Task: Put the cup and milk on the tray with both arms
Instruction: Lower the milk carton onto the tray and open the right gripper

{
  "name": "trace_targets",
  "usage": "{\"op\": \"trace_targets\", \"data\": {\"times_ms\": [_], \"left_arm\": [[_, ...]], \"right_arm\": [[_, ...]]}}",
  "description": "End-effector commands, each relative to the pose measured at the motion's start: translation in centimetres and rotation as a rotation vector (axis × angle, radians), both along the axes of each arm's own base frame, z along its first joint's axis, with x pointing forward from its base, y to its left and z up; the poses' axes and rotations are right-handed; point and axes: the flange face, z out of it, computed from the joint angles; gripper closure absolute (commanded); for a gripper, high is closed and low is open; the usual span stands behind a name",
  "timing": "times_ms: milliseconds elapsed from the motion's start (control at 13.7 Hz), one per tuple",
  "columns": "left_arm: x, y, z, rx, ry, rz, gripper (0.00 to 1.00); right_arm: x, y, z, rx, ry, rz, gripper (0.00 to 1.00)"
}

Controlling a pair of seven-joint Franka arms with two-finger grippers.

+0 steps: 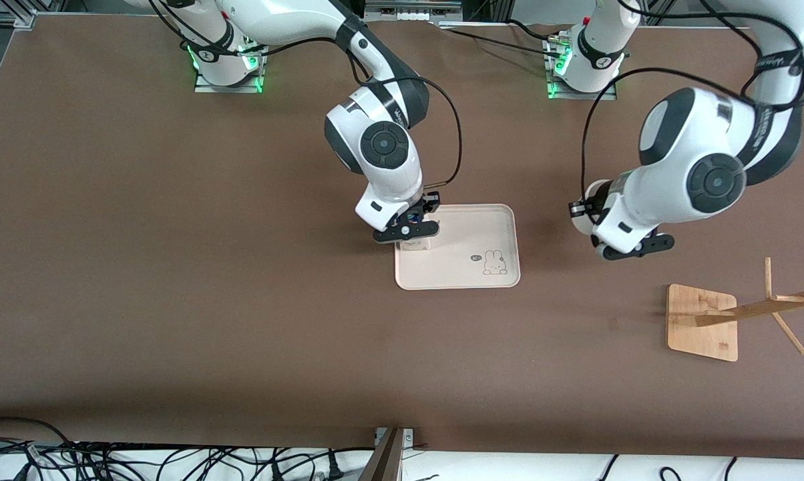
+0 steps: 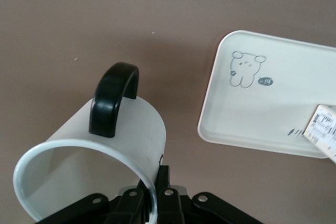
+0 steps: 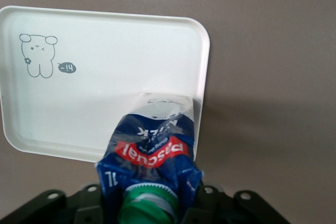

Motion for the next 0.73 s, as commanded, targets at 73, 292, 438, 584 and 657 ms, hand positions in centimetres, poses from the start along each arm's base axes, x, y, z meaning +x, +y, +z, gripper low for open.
{"op": "trace_targets", "data": {"times_ms": [73,292,438,584,657], "left_arm": [[2.6,-5.1,-1.6,0.037,-0.006,0.021,1.0],[3.1,-8.4,-4.1,0.055,0.016,0.071,1.0],[3.4,-10.0,-6.5,0.051,0.032,0.086,1.0],[3.7,-11.1,-8.5,0.025,0.019,0.091,1.0],[3.6,-12.1,-9.6,0.02,0.011,0.087,1.0]], "right_arm": [[0.8,-0.4,2.8,0.014,-0.029,-0.02,0.0],[1.8,-3.2,7.8,0.036,-0.003,-0.055,0.0],[3.5,-7.1,12.6,0.075,0.012,-0.107,0.0],[5.5,-12.5,17.0,0.088,-0.003,-0.156,0.0],[7.0,-16.0,18.7,0.092,-0.008,-0.177,0.0]]}}
